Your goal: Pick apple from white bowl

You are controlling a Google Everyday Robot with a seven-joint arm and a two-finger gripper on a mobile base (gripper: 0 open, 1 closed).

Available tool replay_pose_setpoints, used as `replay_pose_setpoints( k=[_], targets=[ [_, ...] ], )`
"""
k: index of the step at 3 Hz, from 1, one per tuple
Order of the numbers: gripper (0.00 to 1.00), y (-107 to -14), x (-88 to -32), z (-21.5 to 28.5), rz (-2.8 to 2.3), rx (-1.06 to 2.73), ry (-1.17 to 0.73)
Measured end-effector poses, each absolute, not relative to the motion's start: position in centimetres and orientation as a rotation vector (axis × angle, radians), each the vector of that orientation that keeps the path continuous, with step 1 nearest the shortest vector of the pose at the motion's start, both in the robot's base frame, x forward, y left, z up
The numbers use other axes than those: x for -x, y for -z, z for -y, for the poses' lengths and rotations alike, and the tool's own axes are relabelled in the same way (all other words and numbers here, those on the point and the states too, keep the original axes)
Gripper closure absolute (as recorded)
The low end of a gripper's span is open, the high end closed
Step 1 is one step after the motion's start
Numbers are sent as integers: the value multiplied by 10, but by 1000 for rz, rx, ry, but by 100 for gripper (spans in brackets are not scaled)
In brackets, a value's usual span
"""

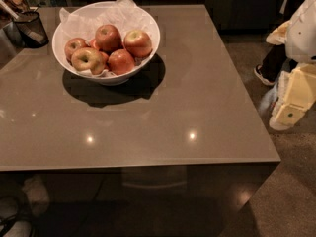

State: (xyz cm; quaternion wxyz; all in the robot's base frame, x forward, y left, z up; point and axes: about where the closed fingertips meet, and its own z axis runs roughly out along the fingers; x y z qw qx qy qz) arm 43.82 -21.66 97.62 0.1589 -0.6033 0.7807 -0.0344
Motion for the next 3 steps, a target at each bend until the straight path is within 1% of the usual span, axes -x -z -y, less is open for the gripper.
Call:
replay_pose_setpoints(
  k=[1,3],
  targets=[
    [0,-979,-442,213,-2221,1729,105],
    [0,-982,-478,191,-2169,1802,78]
  ],
)
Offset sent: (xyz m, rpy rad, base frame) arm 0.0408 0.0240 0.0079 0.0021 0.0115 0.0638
